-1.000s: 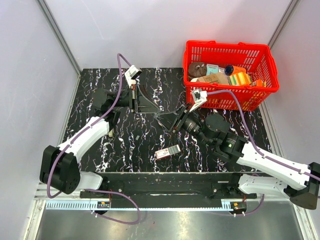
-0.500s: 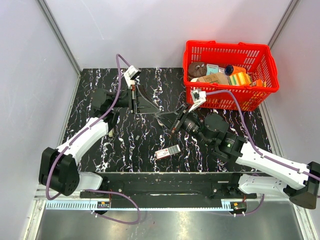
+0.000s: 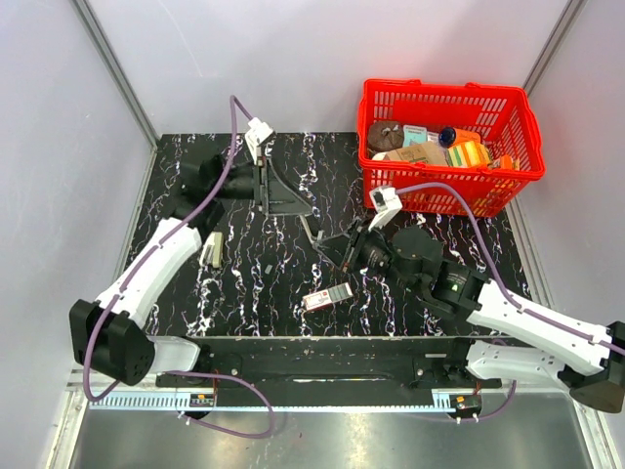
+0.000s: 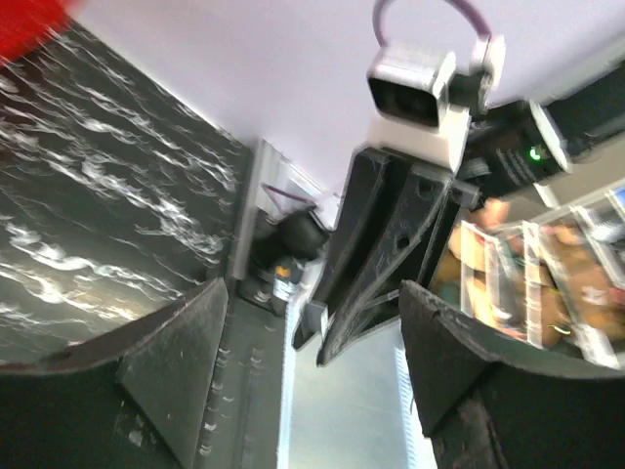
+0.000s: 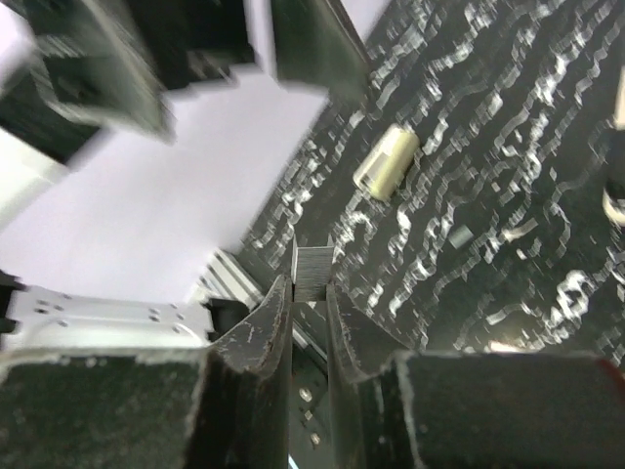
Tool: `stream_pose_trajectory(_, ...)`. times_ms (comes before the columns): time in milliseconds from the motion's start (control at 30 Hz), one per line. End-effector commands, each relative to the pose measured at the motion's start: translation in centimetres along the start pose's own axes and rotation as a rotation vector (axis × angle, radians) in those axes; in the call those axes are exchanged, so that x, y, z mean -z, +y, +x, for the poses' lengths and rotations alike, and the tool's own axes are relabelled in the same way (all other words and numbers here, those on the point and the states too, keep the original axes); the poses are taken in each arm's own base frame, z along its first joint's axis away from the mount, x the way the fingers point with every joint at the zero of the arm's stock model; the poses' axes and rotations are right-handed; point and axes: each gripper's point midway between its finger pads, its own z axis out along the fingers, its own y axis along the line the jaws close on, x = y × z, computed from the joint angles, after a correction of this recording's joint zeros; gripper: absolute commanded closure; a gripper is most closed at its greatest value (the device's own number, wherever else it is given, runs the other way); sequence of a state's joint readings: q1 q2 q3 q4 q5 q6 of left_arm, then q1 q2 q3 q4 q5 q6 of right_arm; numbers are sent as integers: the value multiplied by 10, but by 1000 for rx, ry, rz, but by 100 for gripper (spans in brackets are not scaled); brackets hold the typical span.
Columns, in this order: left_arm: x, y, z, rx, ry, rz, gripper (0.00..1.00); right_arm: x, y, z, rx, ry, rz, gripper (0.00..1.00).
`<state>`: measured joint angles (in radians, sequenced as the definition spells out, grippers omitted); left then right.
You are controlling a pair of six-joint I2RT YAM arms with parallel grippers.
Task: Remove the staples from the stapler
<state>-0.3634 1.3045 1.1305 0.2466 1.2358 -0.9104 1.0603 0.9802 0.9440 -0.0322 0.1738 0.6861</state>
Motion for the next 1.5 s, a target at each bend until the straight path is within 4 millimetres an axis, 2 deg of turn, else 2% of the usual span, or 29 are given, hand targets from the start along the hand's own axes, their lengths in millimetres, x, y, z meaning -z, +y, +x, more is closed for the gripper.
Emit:
stream_pose_trajectory(0,20,30,-9,-154,18,-238,25,5,-36,36,44,168,165,96)
stream_pose_trajectory(33,27,46,-11,-189,23,-330,25,6,-47,45,57,213,212,97)
stream_pose_trajectory(167,53,95,9,-232,102,-564,27,6,-90,92,99,418,404,100)
stream_pose_trajectory(300,78,129,36,-291,176,-724,28,11,-125,137,114,588,533,100)
stream_pose_trajectory(500,97,148,69,-288,262,-801,28,18,-160,169,165,709,650,100)
stream_pose_trajectory(633,100,152,77,-270,292,-805,29,19,-173,187,199,800,680,100)
stream_pose_trajectory(800,102,155,82,-252,311,-818,32,17,-186,201,248,881,715,100)
stream_pose_trajectory(1033,104,148,79,-269,300,-822,32,11,-192,209,285,930,706,100)
stream_pose_trajectory(1233,105,147,81,-273,299,-824,33,9,-202,210,288,951,717,100)
stream_pose_trajectory(1467,104,145,80,-280,297,-815,33,3,-210,200,277,943,717,100)
